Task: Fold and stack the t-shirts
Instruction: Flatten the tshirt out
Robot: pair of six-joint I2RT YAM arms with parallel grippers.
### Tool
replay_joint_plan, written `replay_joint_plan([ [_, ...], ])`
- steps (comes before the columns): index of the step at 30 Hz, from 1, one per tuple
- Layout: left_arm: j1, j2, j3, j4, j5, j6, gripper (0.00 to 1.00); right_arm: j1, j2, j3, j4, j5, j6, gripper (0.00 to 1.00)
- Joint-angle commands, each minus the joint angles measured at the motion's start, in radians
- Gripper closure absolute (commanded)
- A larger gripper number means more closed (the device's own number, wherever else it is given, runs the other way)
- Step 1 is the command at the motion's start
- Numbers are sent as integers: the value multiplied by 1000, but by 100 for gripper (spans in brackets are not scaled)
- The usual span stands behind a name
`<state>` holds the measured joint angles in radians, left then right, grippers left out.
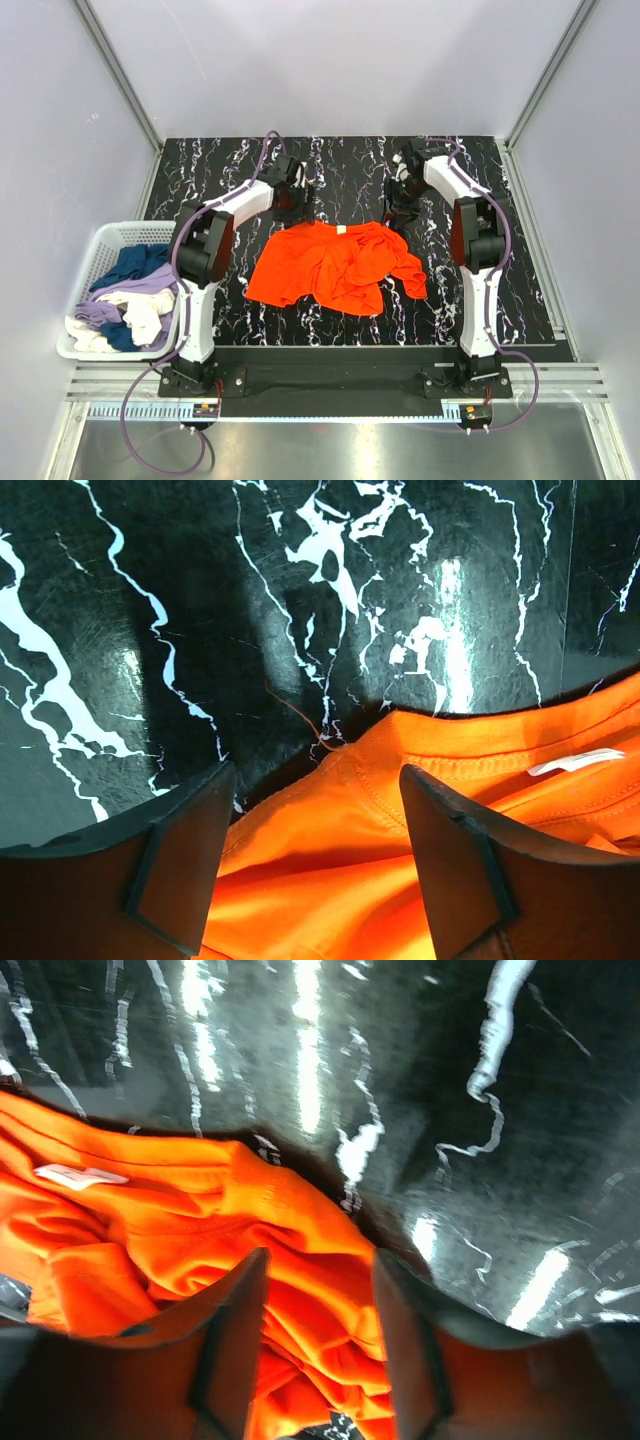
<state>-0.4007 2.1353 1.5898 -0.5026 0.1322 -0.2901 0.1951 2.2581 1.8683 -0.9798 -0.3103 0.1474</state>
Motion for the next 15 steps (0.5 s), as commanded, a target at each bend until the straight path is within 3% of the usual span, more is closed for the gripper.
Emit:
replay_joint_plan([
  [1,0,26,-1,7,58,-27,31,30,0,14,43,-49,-20,49],
  [6,-4,26,2,18,78,-38,52,82,54,61,32,-47,-8,58],
  [11,-13,-2,-34,58,98,-70,62,122,73,69,66,-23,-6,60],
  [12,-13,-6,-40,62,102,-75,64,121,83,78,61,-27,-3,63],
  [15,-15,-18,-50,61,101,-93,89,124,101,117,43,-18,9,90],
])
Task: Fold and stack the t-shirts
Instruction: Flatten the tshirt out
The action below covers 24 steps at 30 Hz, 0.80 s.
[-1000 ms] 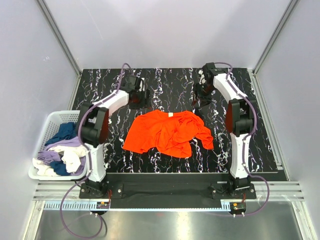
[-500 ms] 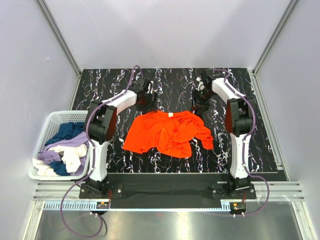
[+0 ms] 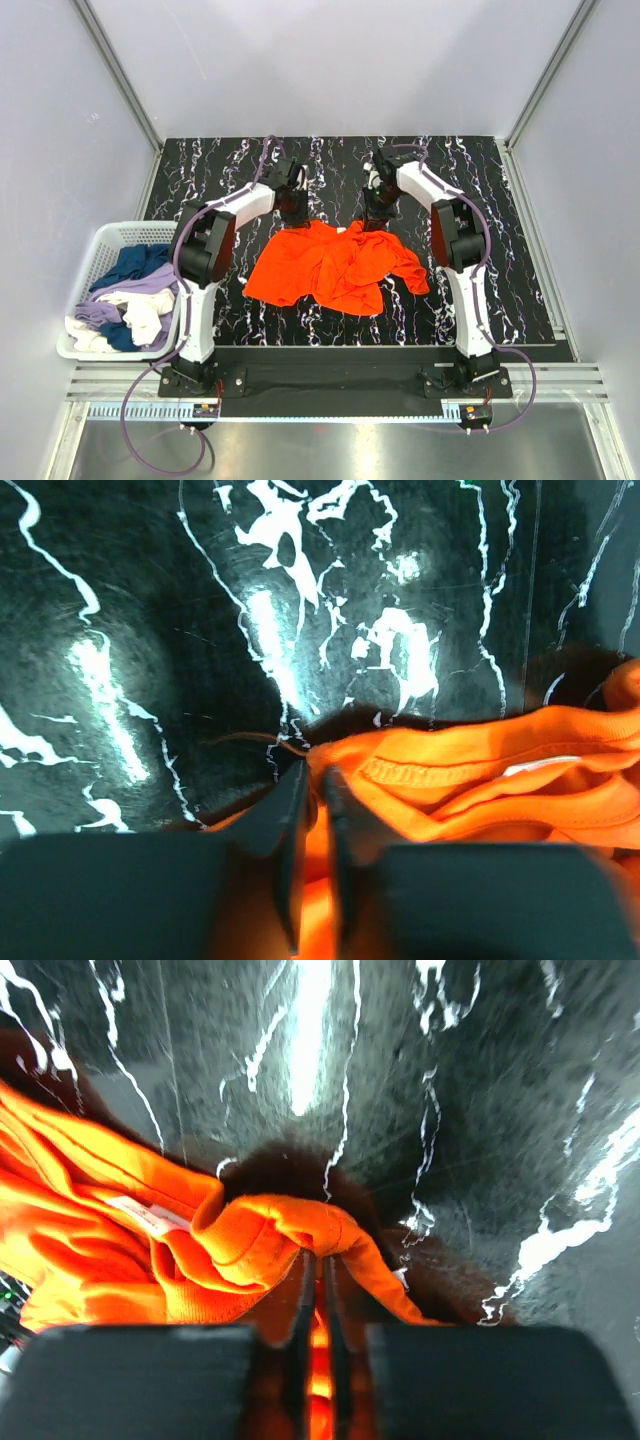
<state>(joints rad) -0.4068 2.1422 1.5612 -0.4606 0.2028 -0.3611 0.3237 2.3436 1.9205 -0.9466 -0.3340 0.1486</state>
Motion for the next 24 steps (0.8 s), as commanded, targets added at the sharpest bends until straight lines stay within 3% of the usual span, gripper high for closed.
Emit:
replay_joint_plan([
  [1,-9,-54,-24,19,17,-36,99,-3,11,71,5,3,12,95],
  [3,-7,-93,-43,23,-6,-44,100,9,-18,81,-7,1,16,100],
  [9,19,-344,-44,-24,-129,-73,100,70,-202,66,-60,30,28,100],
  [16,19,-628,-33,-75,-169,-119,100,89,-530,-47,-66,214,109,100],
  [20,-39,-726,-46,-93,-125,-160,100,45,-642,33,-119,378,155,100],
  [24,-96,-829,-35,-96,-143,-176,100,-15,-731,135,-135,359,187,100],
])
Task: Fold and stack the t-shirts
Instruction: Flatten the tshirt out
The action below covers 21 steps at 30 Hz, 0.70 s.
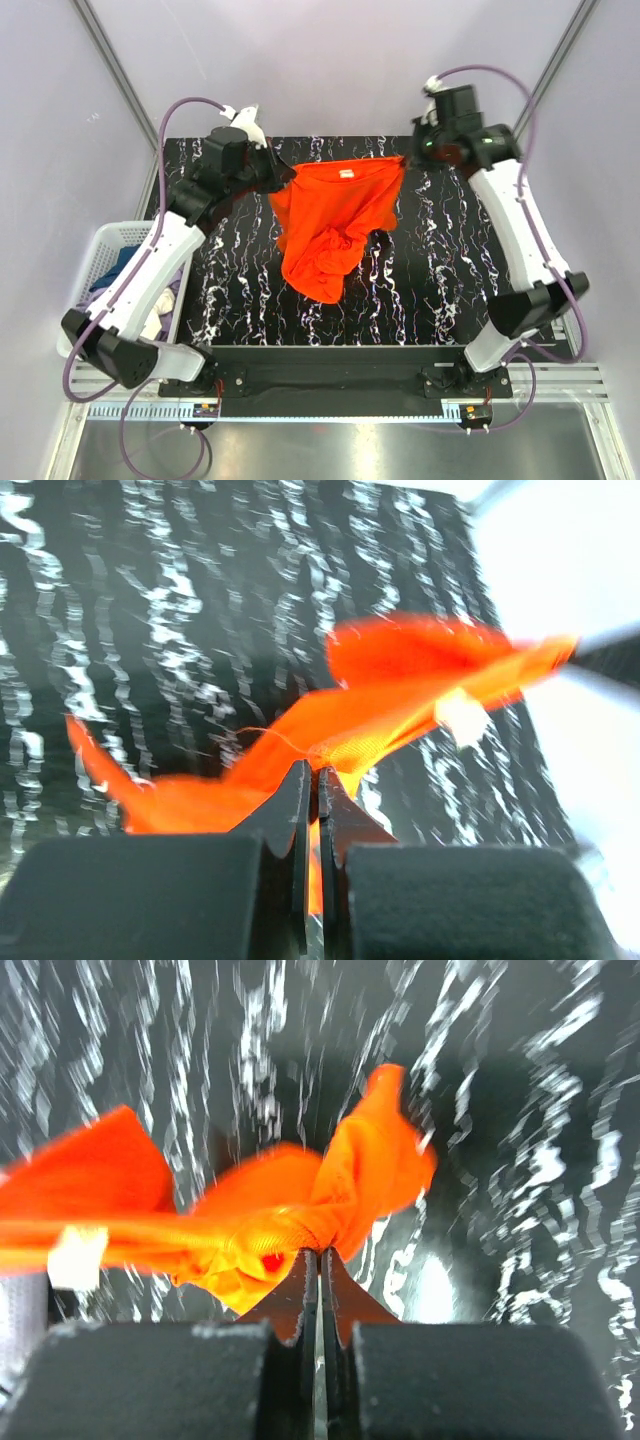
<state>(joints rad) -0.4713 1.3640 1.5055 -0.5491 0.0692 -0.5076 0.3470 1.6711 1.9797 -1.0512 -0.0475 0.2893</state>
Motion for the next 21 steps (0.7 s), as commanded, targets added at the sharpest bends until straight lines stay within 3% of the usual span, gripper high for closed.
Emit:
replay_joint_plan([
  [1,-33,-92,53,-23,-29,-31,100,-40,-89,112,-29,52,36,100],
  [3,-33,-129,99,-46,-61,-22,100,-40,-114,148,-39,3,45,100],
  [9,-33,-206,255,-63,-31,12,100,-39,-183,258,-113,68,66,100],
  [12,-33,-221,318,-91,-66,37,100,-36,-217,252,-106,-85,119,100],
  [15,-33,-258,331,-40,-182,76,100,29,-258,139,-70,-248,171,100],
  [21,-32,-260,386,81,-339,207,100,282,-252,76,-86,-345,202,100],
])
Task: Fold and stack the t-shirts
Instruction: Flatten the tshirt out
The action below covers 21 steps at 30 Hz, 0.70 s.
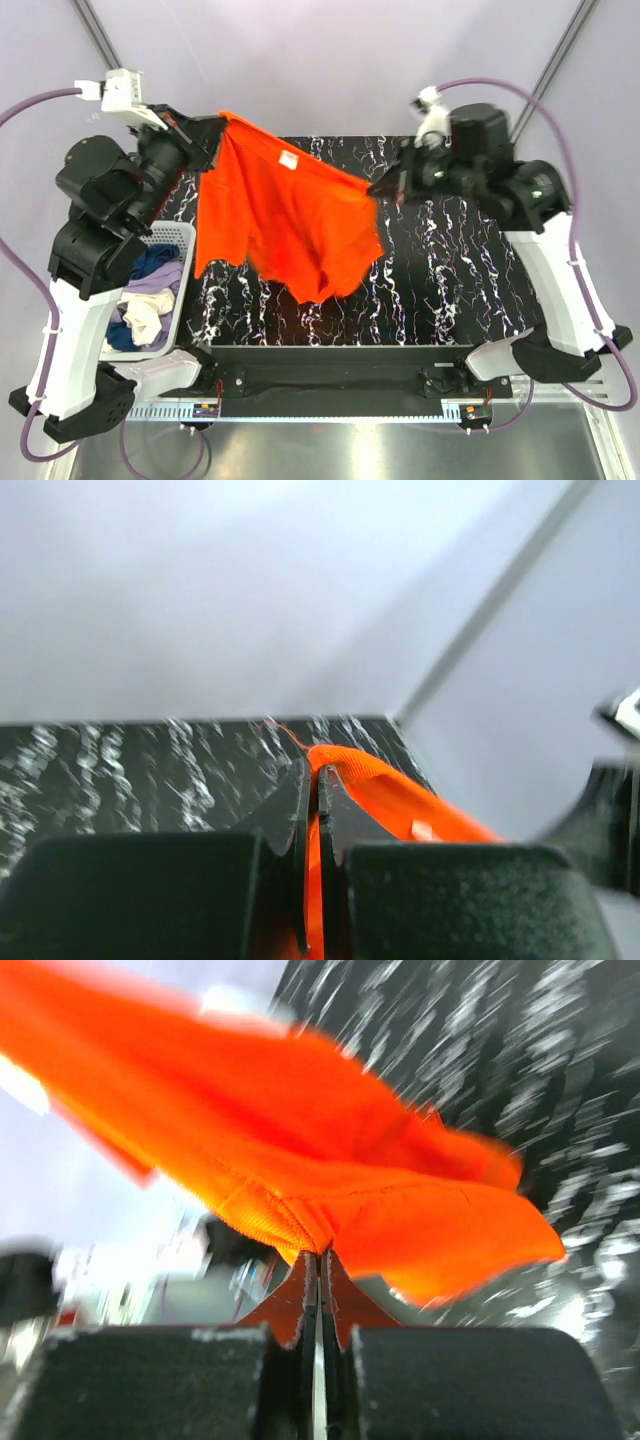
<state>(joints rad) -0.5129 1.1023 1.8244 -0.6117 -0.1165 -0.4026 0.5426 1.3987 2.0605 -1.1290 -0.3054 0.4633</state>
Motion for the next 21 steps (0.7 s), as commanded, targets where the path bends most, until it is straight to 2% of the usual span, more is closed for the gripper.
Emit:
replay_joint_plan([
  [1,10,11,85,168,-193,143,100,115,43,24,-11,-104,38,100],
  [5,8,48,134,274,-239,257,100,250,98,88,46,-210,89,100],
  [8,10,131,217,351,-247,332,100,263,102,105,116,-238,139,100],
  [13,30,249,335,478,-247,358,100,260,152,199,127,-307,146,100],
  [16,50,297,357,568,-239,344,100,260,160,199,95,-294,135,100],
  [18,65,330,358,598,-216,297,100,255,151,178,75,-229,135,100],
  [21,86,441,401,577,-71,227,100,191,71,77,43,-80,173,100],
])
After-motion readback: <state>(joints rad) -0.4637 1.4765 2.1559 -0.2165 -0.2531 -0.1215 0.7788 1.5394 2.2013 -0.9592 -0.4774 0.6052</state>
